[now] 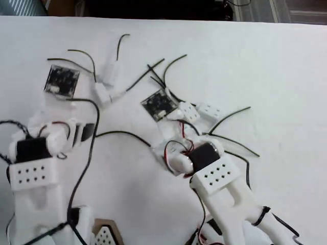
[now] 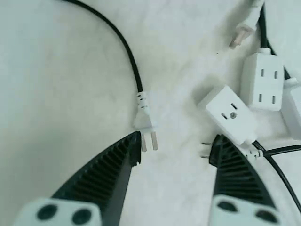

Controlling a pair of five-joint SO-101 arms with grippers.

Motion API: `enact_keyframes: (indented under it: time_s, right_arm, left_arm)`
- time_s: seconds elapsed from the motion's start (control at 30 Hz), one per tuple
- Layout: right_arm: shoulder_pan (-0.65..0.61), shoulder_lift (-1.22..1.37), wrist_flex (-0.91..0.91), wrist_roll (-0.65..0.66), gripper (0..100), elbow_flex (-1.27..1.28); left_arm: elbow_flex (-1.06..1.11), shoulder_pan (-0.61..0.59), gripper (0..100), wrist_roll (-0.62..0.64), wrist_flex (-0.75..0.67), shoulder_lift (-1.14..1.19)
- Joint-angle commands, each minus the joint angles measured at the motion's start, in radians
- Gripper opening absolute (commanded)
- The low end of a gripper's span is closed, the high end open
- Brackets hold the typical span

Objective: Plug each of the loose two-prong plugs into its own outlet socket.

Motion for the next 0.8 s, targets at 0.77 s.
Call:
enact_keyframes:
  time_s: [0.77]
  right_arm:
    - [-0.081, 0.730, 0.183, 0.058, 23.7, -0.468]
  left_arm:
    - [0.555, -0.044, 29, -0.038, -0.379, -0.243]
